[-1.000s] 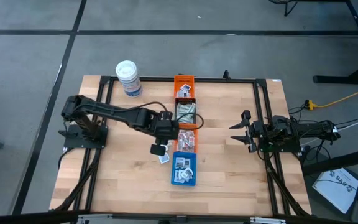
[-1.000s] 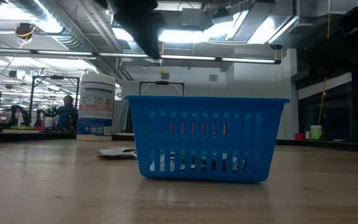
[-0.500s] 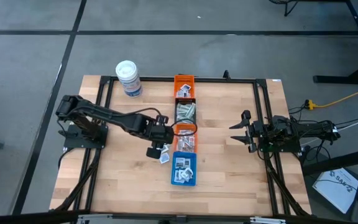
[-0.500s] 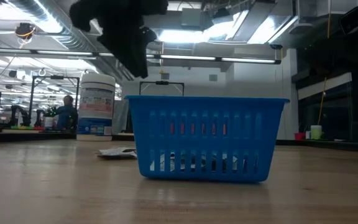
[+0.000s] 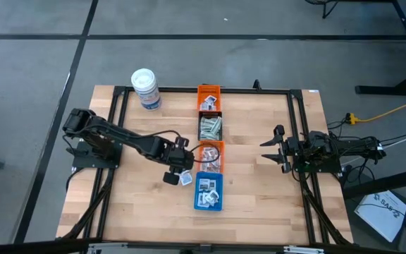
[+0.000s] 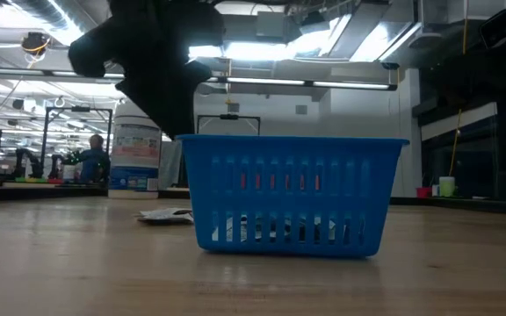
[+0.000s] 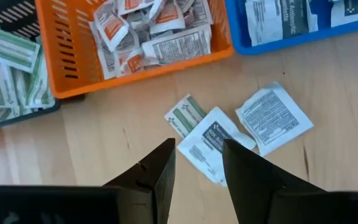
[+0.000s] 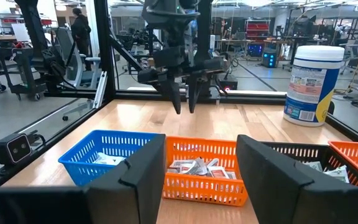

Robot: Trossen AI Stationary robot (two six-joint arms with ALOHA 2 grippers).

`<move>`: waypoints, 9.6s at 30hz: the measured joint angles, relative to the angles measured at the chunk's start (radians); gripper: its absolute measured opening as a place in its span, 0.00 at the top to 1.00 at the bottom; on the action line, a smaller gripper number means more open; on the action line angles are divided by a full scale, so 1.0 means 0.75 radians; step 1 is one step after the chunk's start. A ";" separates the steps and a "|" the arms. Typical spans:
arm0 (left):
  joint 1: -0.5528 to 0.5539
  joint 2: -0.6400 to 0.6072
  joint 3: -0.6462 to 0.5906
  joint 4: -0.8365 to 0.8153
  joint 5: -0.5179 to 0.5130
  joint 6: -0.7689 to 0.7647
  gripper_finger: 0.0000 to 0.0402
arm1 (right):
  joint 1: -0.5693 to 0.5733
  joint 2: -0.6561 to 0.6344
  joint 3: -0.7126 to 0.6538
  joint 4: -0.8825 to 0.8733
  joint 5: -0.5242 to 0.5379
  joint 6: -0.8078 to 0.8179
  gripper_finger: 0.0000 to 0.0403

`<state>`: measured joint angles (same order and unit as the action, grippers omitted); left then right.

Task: Pick & Place First Aid Supplies
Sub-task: Put the gray towelette pack into the blue bin, then put the blue alcohol pad into the top orange bin

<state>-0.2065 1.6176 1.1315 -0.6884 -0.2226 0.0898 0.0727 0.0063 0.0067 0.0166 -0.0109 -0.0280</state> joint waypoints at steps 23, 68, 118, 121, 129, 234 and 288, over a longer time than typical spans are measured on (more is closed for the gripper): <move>-0.110 0.018 -0.126 0.165 -0.159 -0.054 0.68 | 0.000 0.000 0.000 0.000 0.000 0.000 0.52; -0.038 0.183 -0.125 0.253 0.062 -0.046 0.68 | 0.000 0.000 0.000 0.000 0.000 0.000 0.52; 0.027 0.171 -0.124 0.249 0.071 -0.508 1.00 | 0.000 0.000 0.001 0.000 -0.001 0.000 0.52; 0.036 0.136 -0.124 0.254 0.063 -0.552 1.00 | 0.000 0.000 0.000 -0.001 -0.001 0.000 0.52; 0.035 0.043 -0.122 0.317 0.031 -0.662 1.00 | 0.000 0.000 0.000 0.000 -0.001 0.000 0.52; -0.427 -0.003 -0.090 0.365 -0.100 -0.568 0.67 | -0.001 0.000 0.001 -0.001 0.000 0.000 0.52; -0.229 0.266 -0.231 0.576 -0.060 -0.416 0.67 | 0.000 0.000 0.000 -0.001 -0.001 0.000 0.52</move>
<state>-0.3786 1.8169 0.9580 -0.2564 -0.2673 -0.2224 0.0725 0.0061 0.0067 0.0162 -0.0113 -0.0280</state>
